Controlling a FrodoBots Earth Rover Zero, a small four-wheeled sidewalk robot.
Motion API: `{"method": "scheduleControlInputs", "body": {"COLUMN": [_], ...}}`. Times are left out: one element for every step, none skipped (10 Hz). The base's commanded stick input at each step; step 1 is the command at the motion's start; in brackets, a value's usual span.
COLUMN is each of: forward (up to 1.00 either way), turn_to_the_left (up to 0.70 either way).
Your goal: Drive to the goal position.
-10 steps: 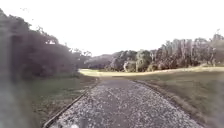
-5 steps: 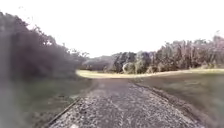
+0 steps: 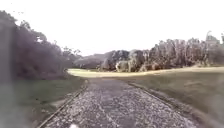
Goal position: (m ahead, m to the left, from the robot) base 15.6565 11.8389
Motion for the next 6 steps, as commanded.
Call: {"method": "scheduleControlInputs", "body": {"forward": [0.85,0.85,0.85,0.85,0.85,0.85], "turn_to_the_left": [0.02,0.02,0.02,0.02,0.02,0.02]}}
